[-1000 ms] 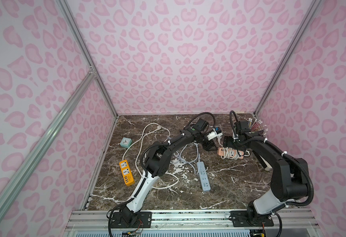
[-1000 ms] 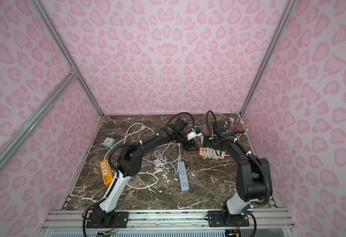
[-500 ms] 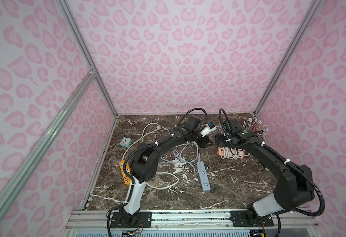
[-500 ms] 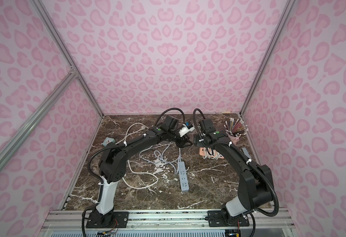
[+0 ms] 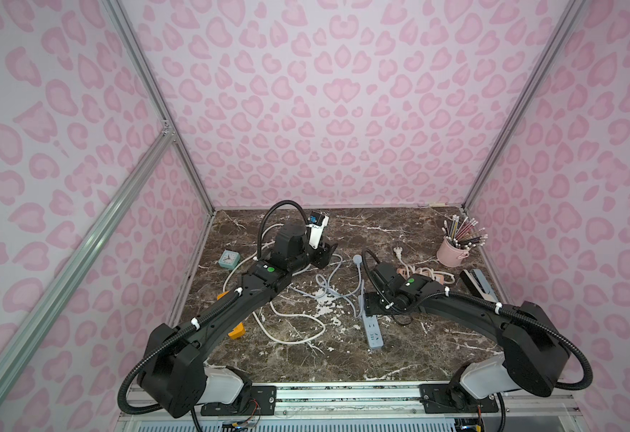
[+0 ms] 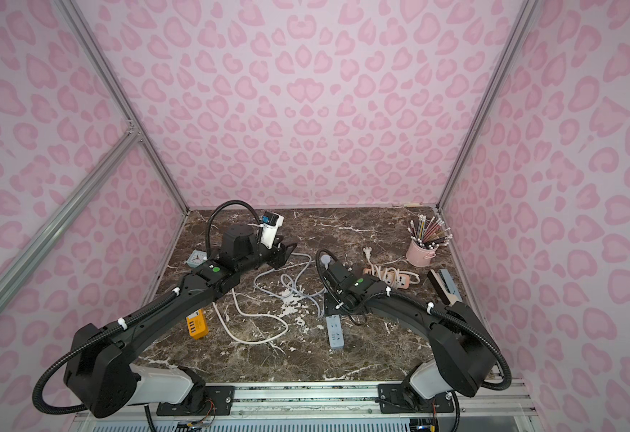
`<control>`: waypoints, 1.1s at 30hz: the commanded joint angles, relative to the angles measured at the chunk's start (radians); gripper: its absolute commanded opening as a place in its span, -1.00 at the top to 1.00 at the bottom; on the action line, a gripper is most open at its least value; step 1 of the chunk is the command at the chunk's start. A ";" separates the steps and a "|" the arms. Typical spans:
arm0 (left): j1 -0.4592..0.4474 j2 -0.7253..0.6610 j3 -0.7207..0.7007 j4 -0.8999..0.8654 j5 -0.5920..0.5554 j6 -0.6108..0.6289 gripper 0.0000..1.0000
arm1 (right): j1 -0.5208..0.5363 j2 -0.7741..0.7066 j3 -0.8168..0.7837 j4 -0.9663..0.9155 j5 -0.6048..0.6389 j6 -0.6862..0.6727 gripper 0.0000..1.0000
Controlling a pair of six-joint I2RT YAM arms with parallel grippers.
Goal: Wrap the cord around the power strip
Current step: Pick up the power strip from the center of the board.
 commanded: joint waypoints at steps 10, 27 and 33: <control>-0.007 -0.099 -0.020 0.028 -0.058 -0.137 -0.02 | -0.022 0.124 -0.009 0.089 0.020 -0.009 0.11; -0.008 -0.243 -0.045 0.070 0.211 -0.345 -0.31 | -0.063 0.042 0.531 0.046 0.073 -0.077 0.59; -0.027 -0.212 -0.154 0.095 0.273 -0.384 -0.35 | -0.043 0.084 0.593 0.138 0.001 -0.008 0.58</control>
